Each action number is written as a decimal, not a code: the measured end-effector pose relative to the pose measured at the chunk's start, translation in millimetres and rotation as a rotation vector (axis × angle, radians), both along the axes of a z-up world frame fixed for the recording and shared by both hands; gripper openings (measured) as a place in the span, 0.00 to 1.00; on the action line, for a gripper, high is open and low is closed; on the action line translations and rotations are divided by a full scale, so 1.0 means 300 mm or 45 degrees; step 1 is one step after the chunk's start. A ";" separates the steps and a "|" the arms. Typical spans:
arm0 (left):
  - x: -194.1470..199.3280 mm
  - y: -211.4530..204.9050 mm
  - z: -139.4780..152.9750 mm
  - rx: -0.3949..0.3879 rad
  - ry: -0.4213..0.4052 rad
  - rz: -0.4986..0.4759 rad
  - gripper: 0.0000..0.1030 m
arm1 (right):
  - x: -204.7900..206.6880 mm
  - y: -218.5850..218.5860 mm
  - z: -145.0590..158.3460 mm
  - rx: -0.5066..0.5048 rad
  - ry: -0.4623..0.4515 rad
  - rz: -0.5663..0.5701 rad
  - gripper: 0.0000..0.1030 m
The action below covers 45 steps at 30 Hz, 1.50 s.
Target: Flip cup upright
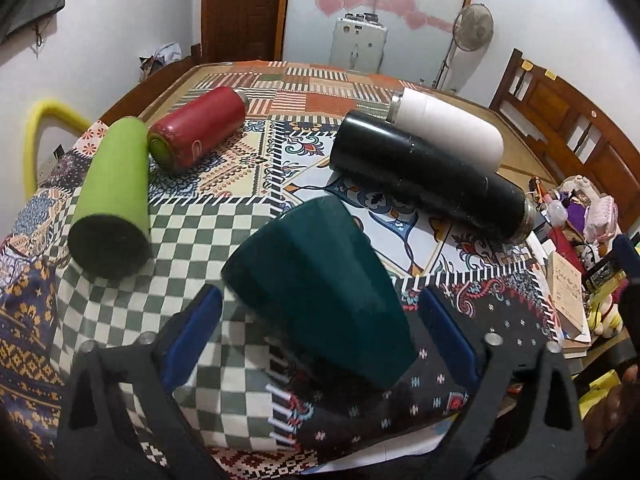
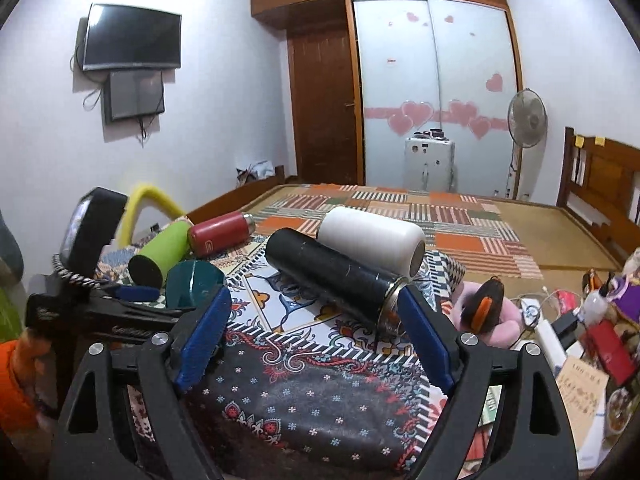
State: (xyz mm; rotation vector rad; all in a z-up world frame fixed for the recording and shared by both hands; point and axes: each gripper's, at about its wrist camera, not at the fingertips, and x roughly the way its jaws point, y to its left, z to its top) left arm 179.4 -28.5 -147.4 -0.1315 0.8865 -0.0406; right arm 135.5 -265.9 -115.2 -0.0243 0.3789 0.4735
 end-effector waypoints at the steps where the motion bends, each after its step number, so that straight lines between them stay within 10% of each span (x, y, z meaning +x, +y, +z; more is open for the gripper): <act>1: 0.009 -0.005 0.000 0.012 0.000 0.001 0.94 | -0.003 -0.005 -0.006 0.014 0.004 0.006 0.81; 13: 0.104 -0.029 -0.014 0.047 0.033 -0.070 0.74 | 0.017 -0.026 -0.037 0.049 0.037 0.028 0.81; 45: 0.013 0.032 0.099 0.057 -0.183 -0.143 0.72 | 0.011 0.073 0.018 0.083 0.022 0.085 0.82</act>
